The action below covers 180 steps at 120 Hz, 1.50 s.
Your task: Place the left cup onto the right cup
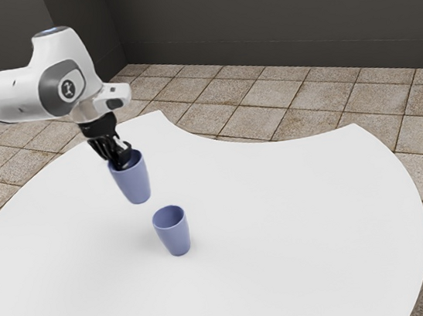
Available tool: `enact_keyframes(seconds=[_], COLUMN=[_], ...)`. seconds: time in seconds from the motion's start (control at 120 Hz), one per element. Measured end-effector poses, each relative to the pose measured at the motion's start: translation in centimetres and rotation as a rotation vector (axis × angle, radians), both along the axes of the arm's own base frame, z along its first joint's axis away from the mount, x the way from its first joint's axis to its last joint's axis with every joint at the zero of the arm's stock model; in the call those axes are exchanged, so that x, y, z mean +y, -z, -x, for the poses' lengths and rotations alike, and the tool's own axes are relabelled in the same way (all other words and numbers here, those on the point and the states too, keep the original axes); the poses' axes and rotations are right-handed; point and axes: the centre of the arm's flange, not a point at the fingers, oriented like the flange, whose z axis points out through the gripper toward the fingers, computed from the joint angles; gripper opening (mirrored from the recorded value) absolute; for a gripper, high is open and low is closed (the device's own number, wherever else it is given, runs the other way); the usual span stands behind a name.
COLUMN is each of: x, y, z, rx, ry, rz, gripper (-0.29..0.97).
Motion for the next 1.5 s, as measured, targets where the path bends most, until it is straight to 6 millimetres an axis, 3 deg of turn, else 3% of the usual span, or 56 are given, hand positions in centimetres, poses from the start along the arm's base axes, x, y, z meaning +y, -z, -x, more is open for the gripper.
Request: enact_keyframes(seconds=[0.342,1.5], x=[-3.7,-4.9], y=[0.7,5.9], z=[-0.4,-1.9], rx=[0.000,0.030], ry=[0.062,0.069], rz=[0.001,-0.008], gripper=[-0.10,-0.10])
